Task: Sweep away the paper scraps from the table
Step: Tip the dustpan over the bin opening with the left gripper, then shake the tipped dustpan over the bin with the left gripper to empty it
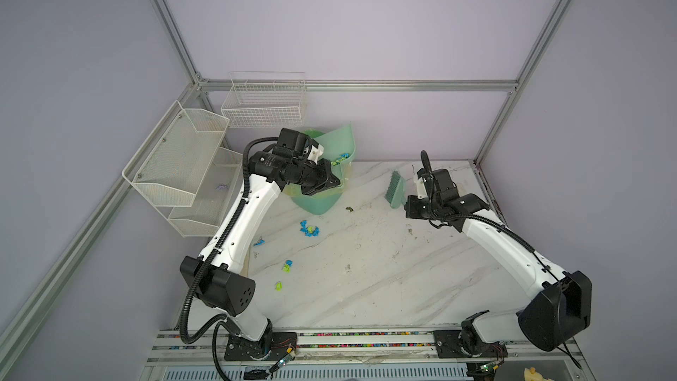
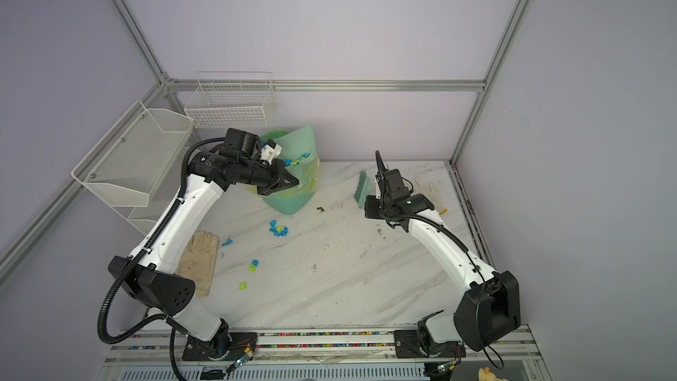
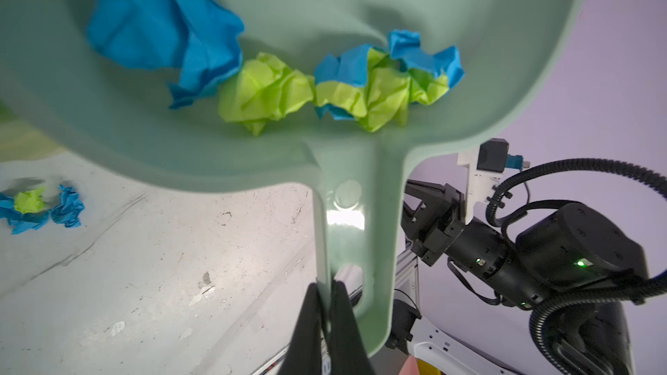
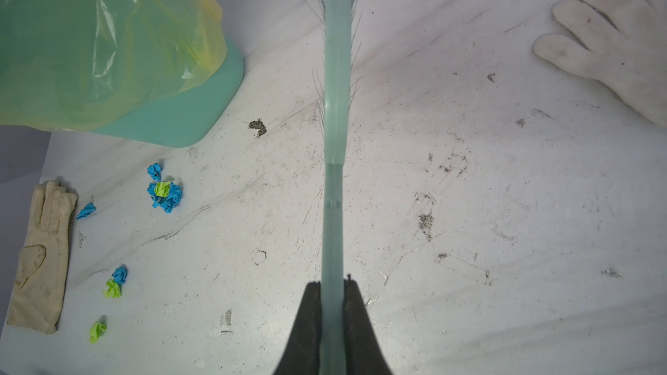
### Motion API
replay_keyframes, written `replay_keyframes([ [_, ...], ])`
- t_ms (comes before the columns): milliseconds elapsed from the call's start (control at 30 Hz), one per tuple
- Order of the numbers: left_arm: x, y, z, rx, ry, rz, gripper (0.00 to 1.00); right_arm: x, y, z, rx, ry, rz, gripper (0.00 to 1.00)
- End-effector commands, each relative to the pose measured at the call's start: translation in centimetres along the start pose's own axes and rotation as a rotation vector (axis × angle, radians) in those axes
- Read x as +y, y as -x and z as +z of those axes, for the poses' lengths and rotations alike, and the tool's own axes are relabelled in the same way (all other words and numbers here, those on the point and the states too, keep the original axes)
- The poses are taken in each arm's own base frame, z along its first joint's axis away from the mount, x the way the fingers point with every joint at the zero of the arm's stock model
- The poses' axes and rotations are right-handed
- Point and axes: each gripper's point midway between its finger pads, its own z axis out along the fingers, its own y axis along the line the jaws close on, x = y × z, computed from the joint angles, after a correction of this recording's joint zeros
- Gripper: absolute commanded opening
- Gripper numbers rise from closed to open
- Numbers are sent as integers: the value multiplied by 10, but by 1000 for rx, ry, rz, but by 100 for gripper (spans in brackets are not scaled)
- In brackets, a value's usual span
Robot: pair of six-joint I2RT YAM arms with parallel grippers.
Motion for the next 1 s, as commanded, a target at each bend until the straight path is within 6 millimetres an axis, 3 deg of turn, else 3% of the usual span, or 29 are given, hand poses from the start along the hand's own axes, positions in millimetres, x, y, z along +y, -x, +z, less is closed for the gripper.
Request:
replay_keyframes([
  [0,-23,4,-20,-29,-160,-6,0,3,7,-3,-29,23,-6,0],
  [433,-28,26,-32,-33,-423,-155,0,6,7,-1,-29,40,-12,0],
  [967,-38,36,-45,-39,-744,-303,0,7,10,-5,-44,41,-15,0],
])
